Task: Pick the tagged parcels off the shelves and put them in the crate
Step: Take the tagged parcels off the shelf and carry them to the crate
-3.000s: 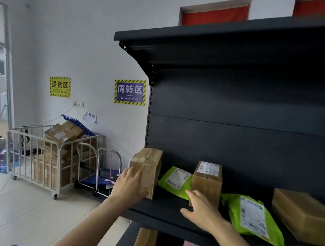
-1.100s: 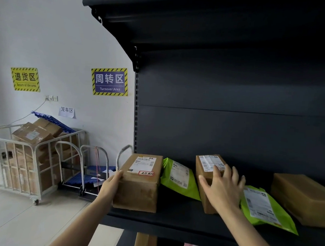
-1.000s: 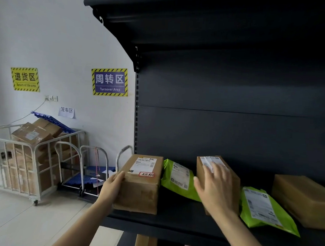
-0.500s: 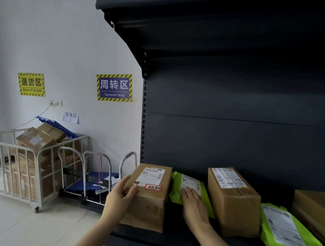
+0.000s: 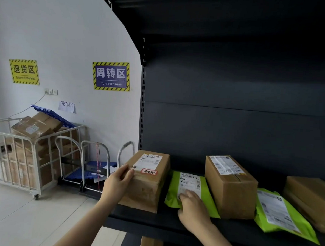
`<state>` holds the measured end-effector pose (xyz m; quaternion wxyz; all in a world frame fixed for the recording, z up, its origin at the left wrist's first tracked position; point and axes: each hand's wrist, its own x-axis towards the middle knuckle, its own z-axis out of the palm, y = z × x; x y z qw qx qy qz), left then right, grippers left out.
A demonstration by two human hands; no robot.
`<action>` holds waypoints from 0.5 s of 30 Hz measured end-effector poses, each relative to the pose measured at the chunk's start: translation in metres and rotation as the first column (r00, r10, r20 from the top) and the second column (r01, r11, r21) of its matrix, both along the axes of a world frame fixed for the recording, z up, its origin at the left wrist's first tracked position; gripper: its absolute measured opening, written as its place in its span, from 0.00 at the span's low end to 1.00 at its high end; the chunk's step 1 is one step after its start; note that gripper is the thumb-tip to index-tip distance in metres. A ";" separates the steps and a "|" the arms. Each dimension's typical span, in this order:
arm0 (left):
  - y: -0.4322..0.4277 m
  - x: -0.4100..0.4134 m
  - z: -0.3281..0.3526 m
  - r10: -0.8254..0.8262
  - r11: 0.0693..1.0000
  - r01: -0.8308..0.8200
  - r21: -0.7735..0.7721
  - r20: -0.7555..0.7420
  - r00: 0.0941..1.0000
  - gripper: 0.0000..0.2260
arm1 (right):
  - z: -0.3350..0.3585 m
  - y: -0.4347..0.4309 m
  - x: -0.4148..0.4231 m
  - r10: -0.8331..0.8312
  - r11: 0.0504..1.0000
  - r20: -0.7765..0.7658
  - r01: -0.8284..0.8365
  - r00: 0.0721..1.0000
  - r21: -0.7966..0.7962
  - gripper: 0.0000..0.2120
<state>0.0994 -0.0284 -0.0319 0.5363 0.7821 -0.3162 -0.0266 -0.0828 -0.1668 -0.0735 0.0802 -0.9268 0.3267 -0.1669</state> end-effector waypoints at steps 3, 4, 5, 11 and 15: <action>0.002 0.003 -0.001 0.003 0.999 -0.006 -0.046 -0.073 0.997 0.25 | 0.019 0.007 0.014 -0.053 0.967 0.280 -0.021 0.958 0.252 0.20; 0.003 0.004 0.000 0.004 0.997 -0.015 -0.079 -0.135 0.991 0.26 | 0.026 0.011 0.021 -0.074 0.937 0.360 -0.058 0.930 0.344 0.19; 0.003 0.007 0.001 0.000 0.994 -0.023 -0.107 -0.217 0.976 0.26 | 0.032 0.016 0.028 -0.096 0.892 0.419 -0.109 0.903 0.438 0.18; 0.014 0.007 0.002 -0.175 0.976 0.048 -0.213 -0.627 0.759 0.22 | 0.044 0.040 0.051 -0.185 0.541 0.518 -0.354 0.835 0.763 0.14; 0.038 0.010 -0.001 -0.293 0.935 0.105 -0.339 -0.570 0.767 0.08 | 0.042 0.051 0.048 -0.157 0.503 0.610 -0.468 0.777 0.726 0.11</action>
